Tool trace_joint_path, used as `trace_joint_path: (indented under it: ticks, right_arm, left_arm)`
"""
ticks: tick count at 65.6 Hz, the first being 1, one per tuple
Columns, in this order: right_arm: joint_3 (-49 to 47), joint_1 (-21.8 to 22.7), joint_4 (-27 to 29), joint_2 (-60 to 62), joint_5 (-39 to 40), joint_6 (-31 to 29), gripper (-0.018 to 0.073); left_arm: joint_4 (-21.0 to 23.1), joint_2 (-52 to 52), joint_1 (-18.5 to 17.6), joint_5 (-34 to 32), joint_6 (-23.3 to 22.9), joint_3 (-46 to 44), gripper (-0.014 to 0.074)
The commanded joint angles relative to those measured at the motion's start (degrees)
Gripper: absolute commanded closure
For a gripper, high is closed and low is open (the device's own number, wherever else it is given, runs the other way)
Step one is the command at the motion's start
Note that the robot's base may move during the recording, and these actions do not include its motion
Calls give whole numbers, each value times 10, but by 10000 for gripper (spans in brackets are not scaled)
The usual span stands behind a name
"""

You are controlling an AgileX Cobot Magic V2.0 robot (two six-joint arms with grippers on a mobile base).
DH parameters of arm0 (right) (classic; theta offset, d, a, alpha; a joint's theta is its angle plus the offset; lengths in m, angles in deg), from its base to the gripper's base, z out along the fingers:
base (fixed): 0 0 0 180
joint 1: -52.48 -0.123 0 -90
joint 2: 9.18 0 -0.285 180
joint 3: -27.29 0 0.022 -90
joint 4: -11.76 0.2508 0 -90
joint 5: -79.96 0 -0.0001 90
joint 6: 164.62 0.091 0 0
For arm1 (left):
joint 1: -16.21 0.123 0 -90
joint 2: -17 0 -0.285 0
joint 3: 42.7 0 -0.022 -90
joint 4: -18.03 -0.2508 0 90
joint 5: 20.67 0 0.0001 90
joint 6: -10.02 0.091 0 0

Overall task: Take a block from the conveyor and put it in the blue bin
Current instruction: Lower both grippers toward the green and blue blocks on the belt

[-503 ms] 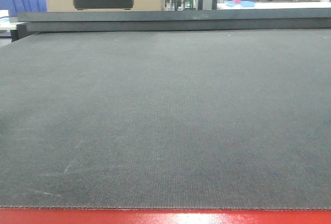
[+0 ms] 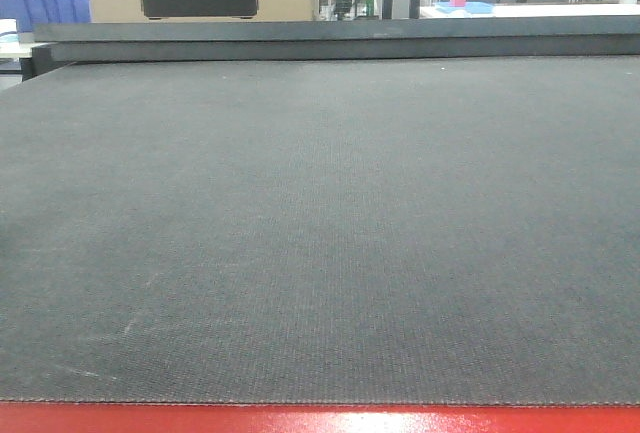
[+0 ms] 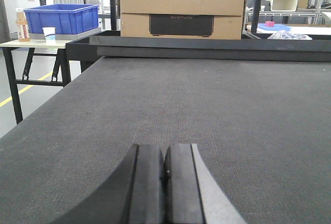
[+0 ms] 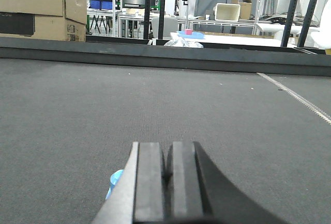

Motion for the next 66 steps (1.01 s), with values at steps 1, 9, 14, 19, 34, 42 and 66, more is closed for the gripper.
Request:
trace_joint_path:
  ticks: [1,9,14,19,34,42,66]
  right_arm:
    - [-2,1,-6,-3,12,-3,722]
    - [-2,1,-14,-3,39,-3,722]
    - [-2,1,-14,-3,48,-3,722]
    - [-2,1,-14,-3,77,-3,722]
    - [-121,1,-14,-3,1,-3,722]
    - [-196,1,-14,-29,-56,-3,722]
    - [-431,1,17,-289,-369,-3,722]
  left_arm:
    - [-2,3,1,-21,1,-3,707]
    - [-2,3,1,-42,1,-3,707]
    - [-2,3,1,-63,1,-3,707]
    - [2,3,1,-61,1,-3,707]
    - [12,3,1,70,1,-136,707]
    - [12,49,1,166,1,-235,707]
    - [33,370,1,451,1,-502,707]
